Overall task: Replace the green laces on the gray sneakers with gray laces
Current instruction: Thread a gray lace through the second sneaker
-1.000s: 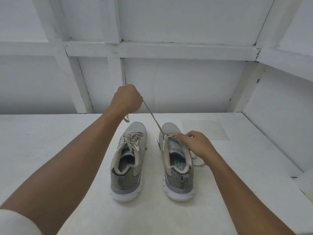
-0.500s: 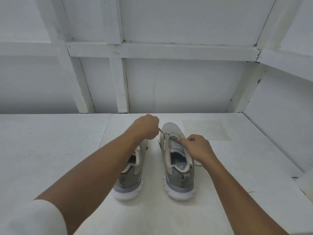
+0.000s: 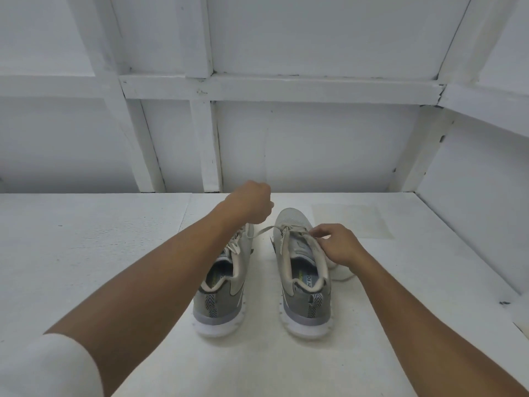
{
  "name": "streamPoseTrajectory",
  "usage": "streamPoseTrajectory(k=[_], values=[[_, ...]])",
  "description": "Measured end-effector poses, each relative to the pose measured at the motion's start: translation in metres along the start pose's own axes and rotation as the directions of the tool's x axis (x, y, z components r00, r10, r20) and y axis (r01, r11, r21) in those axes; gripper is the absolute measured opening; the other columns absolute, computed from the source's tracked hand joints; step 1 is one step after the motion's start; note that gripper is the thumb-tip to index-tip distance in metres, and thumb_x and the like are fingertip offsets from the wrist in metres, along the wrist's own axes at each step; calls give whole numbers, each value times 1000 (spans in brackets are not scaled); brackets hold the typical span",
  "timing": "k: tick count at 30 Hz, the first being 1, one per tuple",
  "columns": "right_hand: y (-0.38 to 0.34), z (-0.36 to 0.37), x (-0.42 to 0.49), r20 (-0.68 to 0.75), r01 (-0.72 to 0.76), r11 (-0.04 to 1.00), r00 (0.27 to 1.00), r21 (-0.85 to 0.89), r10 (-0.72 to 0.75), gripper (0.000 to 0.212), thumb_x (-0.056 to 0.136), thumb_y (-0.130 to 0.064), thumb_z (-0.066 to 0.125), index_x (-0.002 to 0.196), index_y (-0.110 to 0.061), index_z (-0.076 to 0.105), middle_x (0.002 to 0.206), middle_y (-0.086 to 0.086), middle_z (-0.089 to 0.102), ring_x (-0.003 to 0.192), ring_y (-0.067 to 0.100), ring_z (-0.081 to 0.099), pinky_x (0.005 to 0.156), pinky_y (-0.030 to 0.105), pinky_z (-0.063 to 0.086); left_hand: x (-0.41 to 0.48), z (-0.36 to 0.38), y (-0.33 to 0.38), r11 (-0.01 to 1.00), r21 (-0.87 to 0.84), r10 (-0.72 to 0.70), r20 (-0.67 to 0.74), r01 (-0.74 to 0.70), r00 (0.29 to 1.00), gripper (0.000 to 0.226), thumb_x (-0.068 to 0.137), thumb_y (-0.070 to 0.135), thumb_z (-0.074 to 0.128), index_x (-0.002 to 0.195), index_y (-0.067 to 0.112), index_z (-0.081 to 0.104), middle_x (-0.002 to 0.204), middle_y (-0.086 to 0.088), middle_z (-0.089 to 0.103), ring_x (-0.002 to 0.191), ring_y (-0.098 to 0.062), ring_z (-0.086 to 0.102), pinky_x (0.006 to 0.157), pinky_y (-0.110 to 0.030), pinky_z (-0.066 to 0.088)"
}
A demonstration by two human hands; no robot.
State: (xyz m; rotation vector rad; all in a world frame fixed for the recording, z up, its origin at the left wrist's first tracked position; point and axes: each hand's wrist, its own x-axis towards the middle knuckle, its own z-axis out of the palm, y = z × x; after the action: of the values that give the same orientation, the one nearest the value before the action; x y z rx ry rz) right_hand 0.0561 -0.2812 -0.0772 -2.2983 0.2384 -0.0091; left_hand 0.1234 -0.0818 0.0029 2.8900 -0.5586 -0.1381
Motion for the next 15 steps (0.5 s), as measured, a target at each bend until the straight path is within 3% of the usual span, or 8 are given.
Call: streamPoseTrajectory(k=[3, 8, 10, 13, 15], values=[[2, 1, 0, -14, 20, 996, 1000, -85, -21, 6, 91, -17, 63, 86, -18, 66, 91, -3, 64, 86, 14, 56, 61, 13, 37, 3, 3, 5, 999, -48, 4, 20, -3, 1000, 29, 100, 24, 45, 110, 2, 62, 110, -12, 66, 100, -26, 60, 79, -34, 50], [11, -13, -10, 44, -141, 921, 985, -364, 168, 14, 90, -15, 53, 93, -9, 64, 97, 6, 65, 88, 22, 58, 70, 28, 45, 0, 3, 8, 999, -12, 34, 16, -34, 999, 24, 96, 21, 49, 106, 4, 63, 105, -11, 69, 100, -27, 62, 81, -33, 51], [12, -21, -14, 124, -180, 860, 955, -478, 269, 19, 88, -14, 51, 96, -4, 64, 91, 8, 62, 84, 23, 57, 63, 26, 43, -2, 10, 10, 998, 41, 42, 38, -44, 998, 18, 93, 21, 51, 99, 8, 62, 110, -12, 68, 97, -27, 61, 79, -30, 48], [12, -26, -16, 151, -221, 808, 923, -547, 354, 12, 85, -15, 54, 77, -6, 55, 75, 4, 52, 76, 22, 52, 52, 23, 34, -8, 23, 15, 997, 71, 24, 83, -30, 996, 27, 94, 27, 54, 111, 7, 61, 114, -11, 61, 97, -29, 60, 75, -32, 48], [8, -27, -17, 123, -226, 796, 928, -562, 351, 17, 86, -19, 54, 73, -9, 51, 80, 6, 55, 81, 25, 55, 54, 25, 38, -12, 28, 18, 994, 107, 17, 87, -26, 996, 25, 94, 25, 55, 108, 5, 60, 111, -14, 60, 94, -30, 61, 69, -32, 46]])
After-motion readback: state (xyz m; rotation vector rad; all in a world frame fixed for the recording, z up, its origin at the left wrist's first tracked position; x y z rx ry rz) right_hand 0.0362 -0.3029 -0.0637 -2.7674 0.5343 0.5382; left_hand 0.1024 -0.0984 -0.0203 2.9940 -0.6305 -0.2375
